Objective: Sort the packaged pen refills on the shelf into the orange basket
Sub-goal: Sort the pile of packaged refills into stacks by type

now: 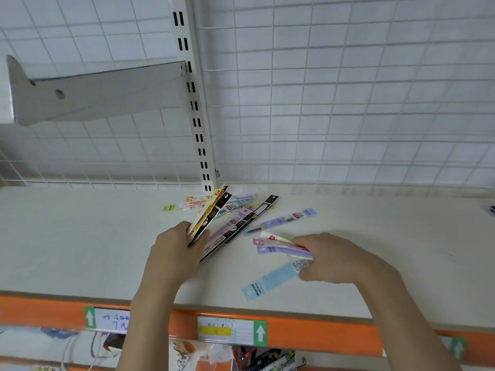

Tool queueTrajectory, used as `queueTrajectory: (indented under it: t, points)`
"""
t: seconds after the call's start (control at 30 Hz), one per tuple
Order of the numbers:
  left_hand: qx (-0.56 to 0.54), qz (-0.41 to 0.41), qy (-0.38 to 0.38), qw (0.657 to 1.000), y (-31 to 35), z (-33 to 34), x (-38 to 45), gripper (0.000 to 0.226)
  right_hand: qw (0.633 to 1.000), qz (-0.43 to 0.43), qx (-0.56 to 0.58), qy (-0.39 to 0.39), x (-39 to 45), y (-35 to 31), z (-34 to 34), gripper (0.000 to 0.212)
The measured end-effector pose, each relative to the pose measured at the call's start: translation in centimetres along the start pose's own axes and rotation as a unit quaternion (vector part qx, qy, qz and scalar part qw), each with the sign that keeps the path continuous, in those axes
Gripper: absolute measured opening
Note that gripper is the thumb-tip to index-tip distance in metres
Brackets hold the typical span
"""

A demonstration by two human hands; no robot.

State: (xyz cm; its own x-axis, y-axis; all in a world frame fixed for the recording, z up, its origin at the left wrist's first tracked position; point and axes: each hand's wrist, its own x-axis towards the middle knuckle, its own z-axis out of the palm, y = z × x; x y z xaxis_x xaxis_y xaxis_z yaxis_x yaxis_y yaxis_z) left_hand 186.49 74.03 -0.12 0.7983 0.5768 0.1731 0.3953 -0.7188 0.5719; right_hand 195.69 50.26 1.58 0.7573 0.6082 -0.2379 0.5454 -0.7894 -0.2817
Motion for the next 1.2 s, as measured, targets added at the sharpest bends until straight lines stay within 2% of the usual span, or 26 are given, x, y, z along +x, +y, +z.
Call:
queueTrajectory:
  t: [0.1, 0.23, 0.4, 0.53, 0.63, 0.7, 0.77, 0.9, 1.03, 1.13, 1.2]
  points:
    - [-0.007, -0.016, 0.003, 1.0, -0.4, -0.3, -0.1, 0.036, 1.0, 0.006, 0.0, -0.027, 0.6, 0.0, -0.2, 0.021]
    - [0.001, -0.02, 0.004, 1.0, -0.3, -0.2, -0.3, 0.036, 0.998, 0.009, 0.036, -0.049, 1.5, 0.0, -0.1, 0.009]
    - [0.008, -0.013, -0.007, 1.0, 0.3, 0.4, -0.2, 0.037, 0.998, 0.006, 0.018, -0.059, 1.8, 0.4, -0.2, 0.011]
    - [-0.004, -0.006, -0.021, 1.0, 1.1, 0.7, 0.1, 0.04, 1.0, 0.02, 0.001, -0.005, 2.2, 1.3, -0.6, 0.02]
    - [-0.008, -0.008, -0.016, 1.0, 1.2, 1.0, 0.3, 0.04, 0.995, 0.047, 0.02, 0.083, 2.3, 2.4, -1.1, 0.006]
    - [-0.013, -0.013, -0.013, 1.0, 1.1, 1.3, 0.3, 0.039, 0.989, 0.076, 0.027, 0.125, 2.4, 3.2, -1.3, 0.024]
    - [-0.018, -0.016, -0.014, 1.0, 1.0, 1.5, 0.5, 0.038, 0.983, 0.1, 0.038, 0.148, 2.6, 3.8, -1.6, 0.03]
    - [-0.023, -0.018, -0.017, 0.999, 0.7, 1.7, 0.9, 0.037, 0.969, 0.136, 0.067, 0.194, 3.5, 4.4, -1.6, 0.029]
    - [-0.032, -0.02, 0.001, 0.999, 0.3, 1.5, 1.2, 0.036, 0.967, 0.135, 0.111, 0.187, 4.6, 4.0, -2.0, 0.03]
    - [-0.042, -0.029, 0.012, 0.999, -0.6, 1.1, 1.3, 0.034, 0.965, 0.124, 0.146, 0.177, 5.8, 3.8, -2.2, 0.02]
    - [-0.055, -0.031, 0.019, 0.998, -1.1, 0.9, 1.2, 0.035, 0.968, 0.12, 0.129, 0.179, 6.7, 3.6, -1.9, 0.014]
